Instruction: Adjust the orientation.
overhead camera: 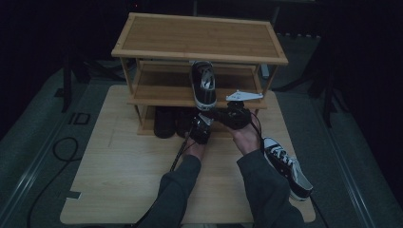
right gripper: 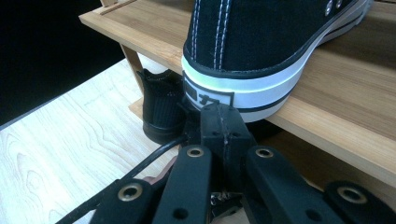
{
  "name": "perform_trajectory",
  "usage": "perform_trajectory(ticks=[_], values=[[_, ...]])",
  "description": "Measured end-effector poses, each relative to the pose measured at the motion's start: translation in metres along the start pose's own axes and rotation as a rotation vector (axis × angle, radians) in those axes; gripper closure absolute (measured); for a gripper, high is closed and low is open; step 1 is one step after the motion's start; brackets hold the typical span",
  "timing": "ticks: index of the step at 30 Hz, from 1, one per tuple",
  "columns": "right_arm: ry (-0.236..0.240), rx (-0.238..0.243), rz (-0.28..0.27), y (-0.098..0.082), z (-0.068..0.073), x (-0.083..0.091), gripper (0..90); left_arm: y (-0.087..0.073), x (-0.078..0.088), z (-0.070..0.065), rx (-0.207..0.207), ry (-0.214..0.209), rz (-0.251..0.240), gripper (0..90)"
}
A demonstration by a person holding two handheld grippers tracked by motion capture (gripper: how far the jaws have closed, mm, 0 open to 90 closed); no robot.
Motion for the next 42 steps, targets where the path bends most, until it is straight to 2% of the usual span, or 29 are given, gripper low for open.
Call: perform_trajectory(ticks=[5, 18, 23, 31, 42], values=[[0.013, 0.012, 0.000, 0.003, 0.001, -0.003, 90.0, 0.000, 0.000, 0.000, 0.000, 0.001, 0.000, 90.0], [-0.001, 0.028, 0.012, 0.006, 0.003, -0.009, 90.0, 0.000, 0.000, 0.000, 0.004, -0.001, 0.001, 90.0], [-0.009, 0.017, 0.010, 0.004, -0.001, -0.007, 90.0, 0.000, 0.000, 0.000, 0.002, 0.002, 0.001, 90.0], [-0.022, 0.025, 0.012, 0.007, 0.003, -0.014, 90.0, 0.000, 0.000, 0.000, 0.005, -0.001, 0.001, 90.0], [-0.037, -0.003, 0.010, 0.009, -0.001, -0.022, 90.0, 0.000, 0.001, 0.001, -0.001, 0.000, 0.007, 90.0]])
Point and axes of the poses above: each handheld gripper's, and its own axes: x roughly backward along the jaws, y roughly out of its top, z roughly to its left, the point moved 5 cm from there along -x, roughly forward along the jaws, and after that the axes turned 10 degrees about x, right-handed, at the moved point
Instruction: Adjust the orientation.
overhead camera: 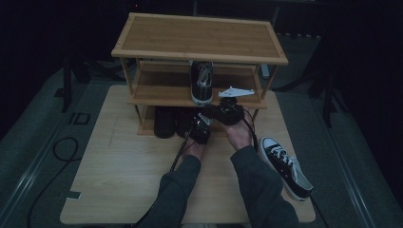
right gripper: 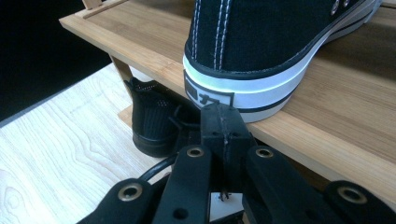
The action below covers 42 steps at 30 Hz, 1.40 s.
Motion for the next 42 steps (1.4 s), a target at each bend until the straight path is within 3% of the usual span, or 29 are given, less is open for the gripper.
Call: perform_trajectory(ticks=[9, 15, 21, 34, 42], values=[[0.006, -0.002, -0.003, 0.000, -0.002, 0.001, 89.2, 0.000, 0.000, 0.000, 0.006, 0.000, 0.000, 90.0], [-0.015, 0.004, -0.015, 0.001, -0.006, 0.016, 88.2, 0.000, 0.000, 0.001, 0.010, -0.002, 0.001, 90.0], [-0.036, -0.012, 0.012, -0.004, -0.015, 0.032, 85.4, 0.000, 0.000, 0.002, 0.002, -0.009, 0.004, 90.0], [-0.075, -0.006, 0.057, -0.030, -0.028, 0.058, 78.1, 0.000, 0.000, 0.002, 0.002, -0.020, 0.005, 90.0], [-0.123, -0.052, 0.076, -0.057, -0.046, 0.084, 77.2, 0.000, 0.000, 0.002, 0.003, -0.020, 0.005, 90.0]])
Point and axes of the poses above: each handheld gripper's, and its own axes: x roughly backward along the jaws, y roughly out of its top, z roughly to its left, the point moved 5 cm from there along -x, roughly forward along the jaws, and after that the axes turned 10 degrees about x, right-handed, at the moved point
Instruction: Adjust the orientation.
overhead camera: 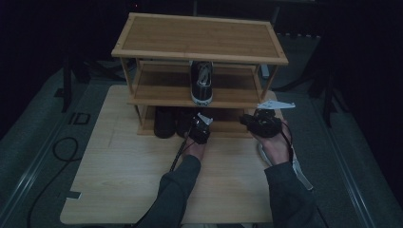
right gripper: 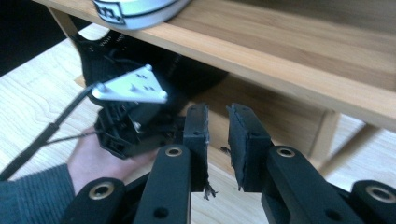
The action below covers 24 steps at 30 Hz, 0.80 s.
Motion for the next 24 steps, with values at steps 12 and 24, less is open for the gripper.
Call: perform_trajectory(ticks=[12, 24], values=[[-0.024, -0.003, 0.030, -0.026, -0.018, 0.017, 76.4, 0.000, 0.000, 0.000, -0.001, -0.002, -0.001, 90.0], [-0.046, -0.006, 0.102, -0.057, -0.031, 0.025, 75.8, 0.000, 0.000, 0.000, -0.001, -0.001, -0.001, 90.0]])
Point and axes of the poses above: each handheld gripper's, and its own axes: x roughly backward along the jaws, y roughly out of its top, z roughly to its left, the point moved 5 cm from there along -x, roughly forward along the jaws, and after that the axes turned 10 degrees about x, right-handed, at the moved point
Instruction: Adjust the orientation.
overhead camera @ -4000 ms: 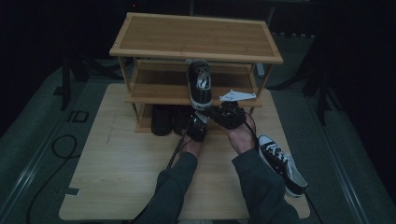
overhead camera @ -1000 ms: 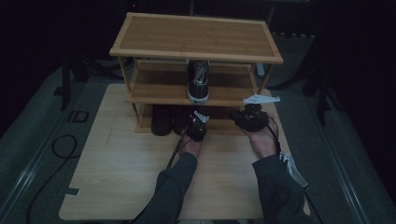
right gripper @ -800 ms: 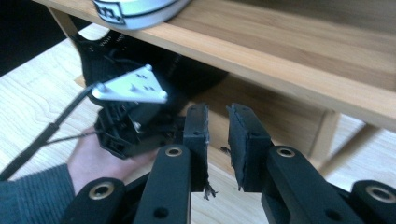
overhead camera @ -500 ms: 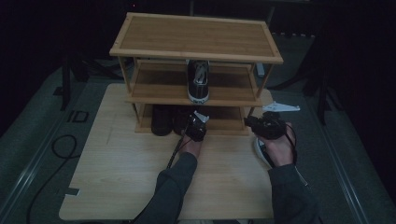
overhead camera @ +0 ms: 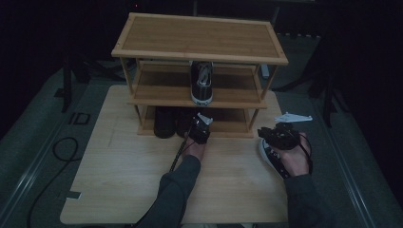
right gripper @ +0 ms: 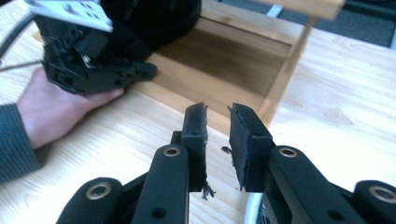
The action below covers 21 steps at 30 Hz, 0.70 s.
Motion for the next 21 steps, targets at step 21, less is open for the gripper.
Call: perform_trajectory(ticks=[21], values=[[-0.071, -0.030, 0.070, -0.034, -0.017, 0.013, 74.1, 0.000, 0.000, 0.000, 0.002, 0.002, 0.000, 90.0]])
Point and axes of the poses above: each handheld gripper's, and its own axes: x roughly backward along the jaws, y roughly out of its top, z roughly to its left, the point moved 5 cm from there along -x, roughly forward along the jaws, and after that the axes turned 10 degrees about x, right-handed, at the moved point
